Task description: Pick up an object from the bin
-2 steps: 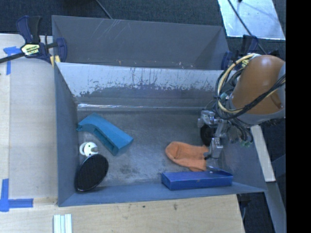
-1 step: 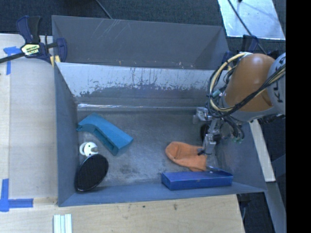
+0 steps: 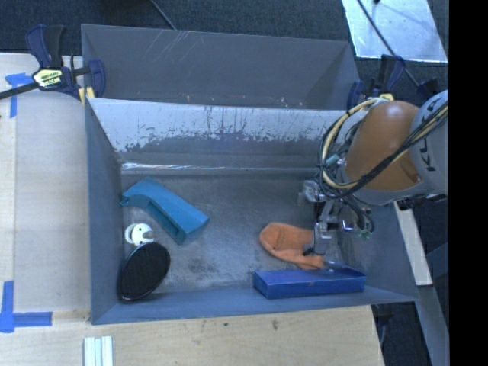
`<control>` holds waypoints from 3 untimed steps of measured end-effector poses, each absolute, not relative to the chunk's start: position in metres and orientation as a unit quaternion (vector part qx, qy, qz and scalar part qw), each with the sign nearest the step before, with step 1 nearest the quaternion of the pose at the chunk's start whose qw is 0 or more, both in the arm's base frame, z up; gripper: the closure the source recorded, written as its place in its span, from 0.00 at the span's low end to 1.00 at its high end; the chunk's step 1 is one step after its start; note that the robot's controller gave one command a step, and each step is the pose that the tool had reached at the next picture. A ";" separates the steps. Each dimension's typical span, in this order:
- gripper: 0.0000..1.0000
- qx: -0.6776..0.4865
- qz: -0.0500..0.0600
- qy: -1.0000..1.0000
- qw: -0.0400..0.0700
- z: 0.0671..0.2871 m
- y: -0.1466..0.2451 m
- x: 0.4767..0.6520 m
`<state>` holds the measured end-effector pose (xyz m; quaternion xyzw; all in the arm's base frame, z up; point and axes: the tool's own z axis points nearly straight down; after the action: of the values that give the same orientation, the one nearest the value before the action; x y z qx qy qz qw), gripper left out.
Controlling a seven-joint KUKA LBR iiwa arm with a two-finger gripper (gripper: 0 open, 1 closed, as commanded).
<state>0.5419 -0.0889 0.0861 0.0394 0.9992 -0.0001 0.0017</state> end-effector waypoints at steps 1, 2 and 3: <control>1.00 0.082 -0.001 0.997 0.003 0.071 -0.077 0.500; 1.00 0.082 -0.001 0.997 0.003 0.071 -0.077 0.500; 1.00 0.070 0.000 0.998 0.001 0.192 -0.016 0.494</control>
Offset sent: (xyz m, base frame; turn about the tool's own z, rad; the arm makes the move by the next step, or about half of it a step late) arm 0.0000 0.0000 0.0000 0.0000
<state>0.4943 -0.0162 0.1920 0.0696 0.9976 -0.0001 0.0006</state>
